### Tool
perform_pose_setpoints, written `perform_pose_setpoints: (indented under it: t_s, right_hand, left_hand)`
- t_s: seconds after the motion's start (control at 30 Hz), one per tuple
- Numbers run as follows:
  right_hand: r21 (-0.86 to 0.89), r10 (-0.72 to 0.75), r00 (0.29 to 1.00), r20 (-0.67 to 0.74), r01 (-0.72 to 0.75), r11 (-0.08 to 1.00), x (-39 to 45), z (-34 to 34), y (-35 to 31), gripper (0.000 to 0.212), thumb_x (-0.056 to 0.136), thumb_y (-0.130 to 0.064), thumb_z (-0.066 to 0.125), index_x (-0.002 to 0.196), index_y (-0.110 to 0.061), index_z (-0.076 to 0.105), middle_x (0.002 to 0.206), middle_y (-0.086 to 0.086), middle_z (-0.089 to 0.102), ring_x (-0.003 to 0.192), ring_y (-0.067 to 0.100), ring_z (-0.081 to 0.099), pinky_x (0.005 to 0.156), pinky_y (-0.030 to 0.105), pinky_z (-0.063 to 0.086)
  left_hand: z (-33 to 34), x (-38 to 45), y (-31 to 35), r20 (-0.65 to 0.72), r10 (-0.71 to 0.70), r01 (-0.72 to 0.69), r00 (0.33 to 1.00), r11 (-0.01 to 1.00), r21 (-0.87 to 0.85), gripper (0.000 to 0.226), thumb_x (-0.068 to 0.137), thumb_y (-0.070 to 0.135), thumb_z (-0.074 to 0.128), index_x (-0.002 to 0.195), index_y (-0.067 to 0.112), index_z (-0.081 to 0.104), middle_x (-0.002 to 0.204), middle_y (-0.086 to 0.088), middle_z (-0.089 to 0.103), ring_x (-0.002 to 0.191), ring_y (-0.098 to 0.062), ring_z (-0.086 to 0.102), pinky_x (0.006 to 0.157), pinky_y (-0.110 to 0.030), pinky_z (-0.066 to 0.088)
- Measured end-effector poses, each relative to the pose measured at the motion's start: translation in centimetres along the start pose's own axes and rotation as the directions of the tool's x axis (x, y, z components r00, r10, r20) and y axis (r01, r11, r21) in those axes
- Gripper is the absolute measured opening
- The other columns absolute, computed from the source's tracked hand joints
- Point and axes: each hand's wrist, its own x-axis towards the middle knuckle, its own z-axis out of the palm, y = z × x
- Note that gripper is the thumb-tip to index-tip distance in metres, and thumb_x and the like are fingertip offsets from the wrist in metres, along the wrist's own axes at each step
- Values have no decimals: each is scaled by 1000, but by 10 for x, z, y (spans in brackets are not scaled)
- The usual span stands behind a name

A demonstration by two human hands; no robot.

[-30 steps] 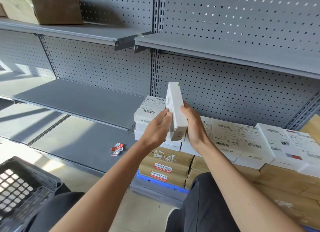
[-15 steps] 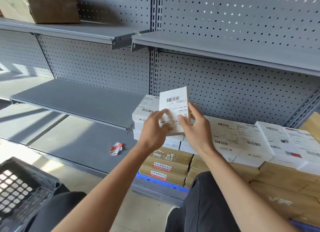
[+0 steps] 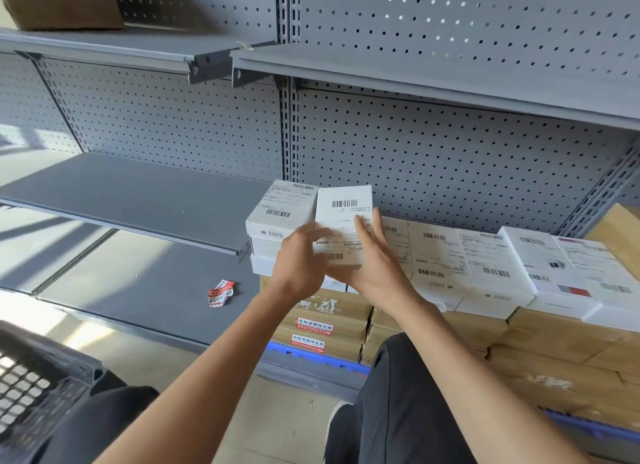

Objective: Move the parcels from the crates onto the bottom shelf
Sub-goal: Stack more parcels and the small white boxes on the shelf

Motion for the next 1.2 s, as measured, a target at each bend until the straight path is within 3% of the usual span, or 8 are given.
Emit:
perform_pose_setpoints:
  t_s: [0.1, 0.17, 0.23, 0.47, 0.53, 0.63, 0.7, 1.2]
  right_hand:
    - [16, 9, 1000, 8, -9, 1000, -2, -3, 4, 86, 80, -40, 82, 151, -16, 40, 162, 1, 20, 148, 15, 24, 115, 28, 27]
    - [15, 49, 999, 19, -50, 999, -2, -3, 7, 83, 82, -46, 78, 151, -18, 41, 164, 3, 20, 153, 18, 14, 121, 38, 20]
    - [-45, 81, 997, 21, -80, 996, -1, -1, 10, 78, 88, -47, 72, 153, -19, 39, 166, 4, 16, 154, 16, 9, 121, 37, 18]
    - [-212, -20, 1000, -23, 15, 977, 7, 9, 10, 64, 95, -44, 62, 150, -17, 44, 165, 5, 21, 152, 27, 13, 121, 44, 17]
    - [-219, -77, 997, -32, 68, 973, 10, 12, 10, 55, 96, -37, 63, 146, -18, 49, 163, 4, 27, 151, 26, 16, 121, 46, 19]
    - [-239, -142, 989, -42, 128, 963, 14, 17, 9, 44, 96, -29, 65, 139, -20, 58, 159, 5, 36, 148, 25, 25, 121, 44, 22]
    - [-265, -165, 985, -48, 146, 953, 17, 20, 8, 41, 96, -26, 65, 136, -19, 61, 156, 5, 41, 146, 25, 31, 120, 43, 24]
    - [-303, -185, 980, -75, 154, 941, 32, 40, 3, 47, 91, -12, 65, 137, -18, 60, 148, 11, 51, 141, 30, 38, 113, 52, 35]
  left_hand:
    - [4, -1, -7, 30, -5, 4, 1000, 1000, 27, 51, 92, -1, 56, 139, 16, 60, 152, 3, 49, 133, -20, 51, 108, -20, 38]
    - [5, -1, -10, 27, 9, -9, 1000, 1000, 6, 47, 95, 5, 58, 140, 17, 60, 151, 2, 50, 126, -22, 57, 109, -32, 45]
    - [5, -1, -11, 3, 35, -35, 999, 999, 24, 43, 96, 11, 61, 138, 19, 61, 150, 1, 52, 120, -23, 60, 104, -38, 50]
    - [-10, -2, -14, -252, 255, -196, 934, 951, 238, 23, 94, 13, 62, 112, 21, 75, 111, 6, 71, 106, -19, 57, 84, -42, 50]
    - [-17, 4, -24, -270, 287, -186, 919, 921, 343, 24, 92, 13, 63, 111, 21, 75, 115, 5, 70, 115, -21, 52, 92, -44, 43]
    - [-24, 13, -40, -193, 270, -150, 943, 865, 478, 36, 90, 12, 61, 123, 24, 71, 139, 2, 60, 138, -23, 40, 105, -49, 31]
    - [-26, 16, -48, -139, 253, -145, 957, 838, 526, 45, 88, 7, 59, 127, 27, 68, 145, 2, 55, 143, -23, 36, 112, -51, 27]
    - [-26, 13, -60, -139, 291, -182, 947, 838, 514, 59, 76, -2, 55, 126, 26, 69, 136, 3, 62, 131, -26, 48, 112, -55, 30]
